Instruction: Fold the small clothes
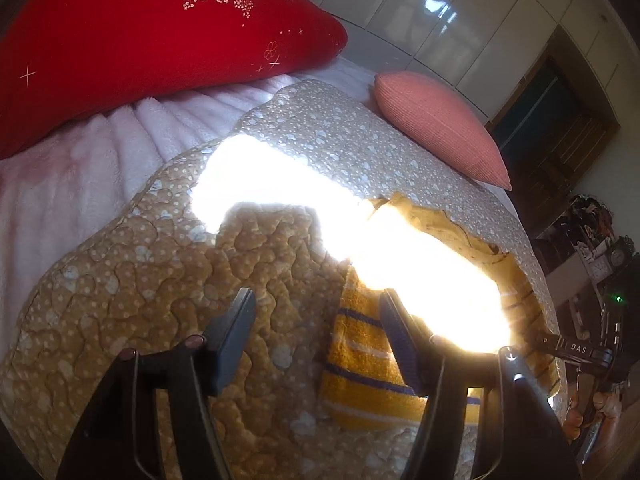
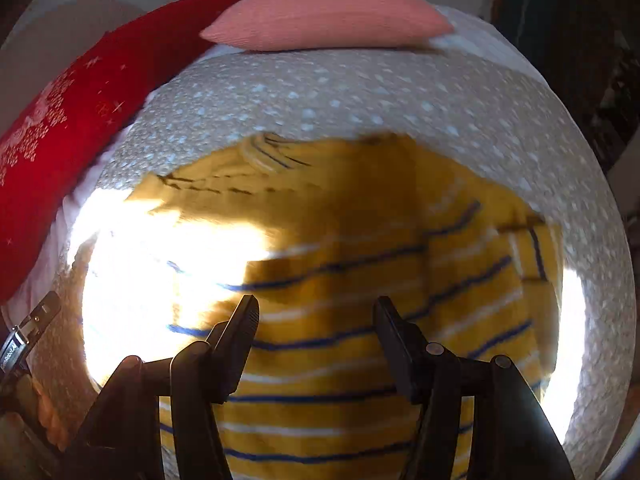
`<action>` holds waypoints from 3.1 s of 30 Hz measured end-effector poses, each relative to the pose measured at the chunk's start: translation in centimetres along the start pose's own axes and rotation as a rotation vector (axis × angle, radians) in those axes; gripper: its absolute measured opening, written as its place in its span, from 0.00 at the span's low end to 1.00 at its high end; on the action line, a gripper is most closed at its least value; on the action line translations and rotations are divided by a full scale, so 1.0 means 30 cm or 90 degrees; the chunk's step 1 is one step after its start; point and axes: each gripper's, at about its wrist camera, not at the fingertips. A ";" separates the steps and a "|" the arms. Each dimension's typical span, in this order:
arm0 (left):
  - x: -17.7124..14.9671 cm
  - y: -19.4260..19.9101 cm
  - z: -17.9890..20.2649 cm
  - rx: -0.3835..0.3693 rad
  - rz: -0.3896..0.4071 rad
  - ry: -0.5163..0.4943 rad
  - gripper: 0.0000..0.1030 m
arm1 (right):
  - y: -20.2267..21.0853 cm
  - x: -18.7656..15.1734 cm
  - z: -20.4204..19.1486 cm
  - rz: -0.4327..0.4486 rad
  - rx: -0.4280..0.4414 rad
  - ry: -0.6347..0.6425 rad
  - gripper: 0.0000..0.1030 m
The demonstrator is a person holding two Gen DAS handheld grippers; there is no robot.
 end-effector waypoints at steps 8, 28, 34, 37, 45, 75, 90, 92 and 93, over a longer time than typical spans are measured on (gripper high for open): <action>-0.041 -0.022 0.120 0.002 0.007 -0.055 0.63 | 0.268 -0.132 0.455 0.102 -0.108 -0.188 0.21; -0.055 -0.022 0.138 0.004 0.001 -0.071 0.63 | -0.013 0.114 0.107 0.041 -0.143 -0.003 0.04; -0.040 -0.065 0.115 -0.005 -0.039 -0.044 0.63 | 0.017 0.116 0.240 0.055 -0.169 -0.097 0.08; -0.043 -0.061 0.113 0.000 -0.037 -0.047 0.63 | 0.031 0.108 0.299 0.059 -0.181 -0.158 0.55; -0.005 -0.019 0.030 0.005 -0.015 -0.002 0.64 | 0.202 0.004 0.228 0.145 -0.202 -0.102 0.63; 0.027 0.105 -0.435 -0.003 -0.008 0.221 0.56 | -0.466 -0.081 -0.959 -0.090 -0.155 0.300 0.82; 0.036 0.014 -0.289 0.016 -0.035 0.177 0.56 | -0.291 -0.027 -0.806 -0.064 -0.133 0.264 0.26; 0.041 0.015 -0.276 0.016 -0.028 0.172 0.56 | -0.173 0.016 -0.695 -0.031 -0.117 0.228 0.24; 0.042 0.016 -0.267 0.018 -0.026 0.169 0.56 | -0.116 0.040 -0.626 -0.015 -0.111 0.202 0.24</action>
Point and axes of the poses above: each gripper's, at about its wrist camera, not at the fingertips, and y roughly against the way its jaws point, z to its right, x to its top, and after that the axes turned 10 degrees about x, right-handed
